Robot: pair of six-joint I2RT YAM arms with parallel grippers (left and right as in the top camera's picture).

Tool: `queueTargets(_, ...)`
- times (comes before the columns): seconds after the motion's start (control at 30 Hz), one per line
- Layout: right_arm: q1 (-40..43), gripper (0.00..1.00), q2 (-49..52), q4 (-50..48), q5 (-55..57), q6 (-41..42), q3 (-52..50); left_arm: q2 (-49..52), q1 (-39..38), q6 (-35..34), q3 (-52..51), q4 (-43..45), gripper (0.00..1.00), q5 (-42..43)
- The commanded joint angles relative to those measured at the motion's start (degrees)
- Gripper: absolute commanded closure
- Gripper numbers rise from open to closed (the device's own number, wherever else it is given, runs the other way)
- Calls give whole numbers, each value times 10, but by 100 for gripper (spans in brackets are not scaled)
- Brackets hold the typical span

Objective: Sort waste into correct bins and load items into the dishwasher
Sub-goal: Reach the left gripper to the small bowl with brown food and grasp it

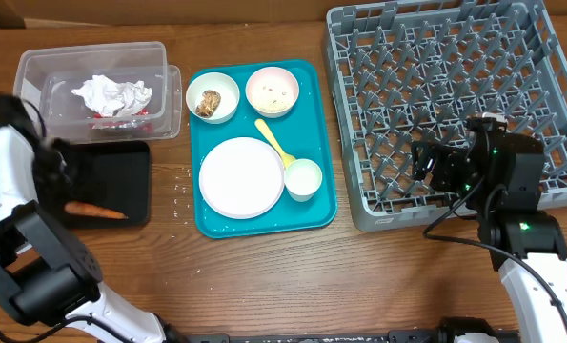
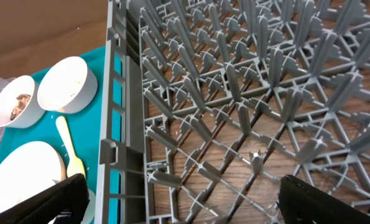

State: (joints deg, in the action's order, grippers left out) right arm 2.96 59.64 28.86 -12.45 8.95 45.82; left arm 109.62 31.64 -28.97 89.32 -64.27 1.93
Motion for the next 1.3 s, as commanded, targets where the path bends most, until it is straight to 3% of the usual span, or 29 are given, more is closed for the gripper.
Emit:
queueTargets(0.0,0,0,-1,-3,4,-4,12,-11,-12,59,111,-50,21,40)
queueTargets(0.1,0,0,-1,-10,4,-4,12,-14,-54,166,167,-57,25,146)
queueTargets(0.17,0,0,-1,-12,4,-4,12,-14,-135,283,194,-33,23,173)
queueTargets(0.2,0,0,-1,-11,4,-4,12,-14,-190,334,194,-4,21,152)
queueTargets(0.23,0,0,-1,-6,4,-4,12,-1,-294,399,192,48,16,56)
queueTargets(0.3,0,0,-1,1,4,-4,12,32,-386,450,191,96,16,-42)
queueTargets(0.37,0,0,-1,7,4,-4,12,76,-439,488,192,128,20,-89)
queueTargets(0.47,0,0,-1,15,4,-4,12,139,-476,536,192,155,35,-99)
queueTargets(0.57,0,0,-1,20,4,-4,12,179,-483,536,192,174,44,-116)
queueTargets(0.9,0,0,2,13,4,-4,12,183,-469,508,192,180,45,-109)
queueTargets(0.93,0,0,2,13,4,-4,12,184,-462,482,192,172,53,-108)
queueTargets(0.97,0,0,2,13,4,-4,12,185,-459,469,191,167,55,-106)
queueTargets(1.13,0,0,2,13,4,-4,12,206,-445,464,188,155,76,-75)
queueTargets(1.27,0,0,2,13,4,-4,12,206,-445,452,188,159,81,-73)
